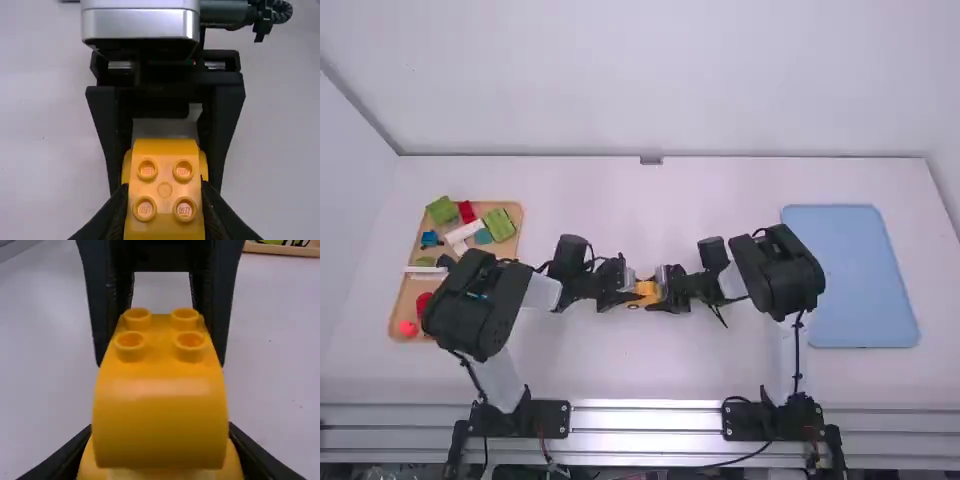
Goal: Assemble lego blocks to make yellow taxi
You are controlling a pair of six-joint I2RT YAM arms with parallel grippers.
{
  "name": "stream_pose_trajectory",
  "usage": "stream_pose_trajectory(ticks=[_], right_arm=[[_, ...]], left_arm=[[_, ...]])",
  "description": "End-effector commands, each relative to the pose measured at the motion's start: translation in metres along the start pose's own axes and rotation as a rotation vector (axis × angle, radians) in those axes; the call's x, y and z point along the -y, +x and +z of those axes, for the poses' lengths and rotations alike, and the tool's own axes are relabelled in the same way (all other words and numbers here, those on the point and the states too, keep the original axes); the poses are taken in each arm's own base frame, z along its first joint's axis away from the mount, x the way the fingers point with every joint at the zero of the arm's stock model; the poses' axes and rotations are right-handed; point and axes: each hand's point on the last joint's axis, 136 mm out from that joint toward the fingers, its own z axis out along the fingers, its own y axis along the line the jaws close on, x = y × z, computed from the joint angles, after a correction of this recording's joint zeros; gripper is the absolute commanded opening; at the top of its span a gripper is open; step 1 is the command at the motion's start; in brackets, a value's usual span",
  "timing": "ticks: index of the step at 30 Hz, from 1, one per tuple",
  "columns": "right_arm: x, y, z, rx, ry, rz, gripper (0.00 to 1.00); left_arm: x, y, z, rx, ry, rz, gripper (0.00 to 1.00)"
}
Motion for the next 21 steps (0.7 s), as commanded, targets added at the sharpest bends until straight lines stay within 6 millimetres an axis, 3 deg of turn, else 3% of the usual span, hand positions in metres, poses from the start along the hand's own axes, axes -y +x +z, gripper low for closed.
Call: stream_pose_trajectory(ticks=[1, 12, 21], right_arm=[[-0.001, 0.006, 0.001, -0.014, -0.001, 0.015, 0.48], [-0.001, 0.006, 0.001, -0.014, -0.001, 0.015, 0.50], [-0.001, 0.006, 0.001, -0.014, -0.001, 0.015, 0.50]], left_arm=[[0.008, 0.009, 0.005, -0.014, 0.029, -0.029, 0.05], [0.010, 0.016, 0.007, -0.054, 0.030, -0.036, 0.02], [0.015, 0.038, 0.020, -0.299, 0.073, -0.028, 0.02]])
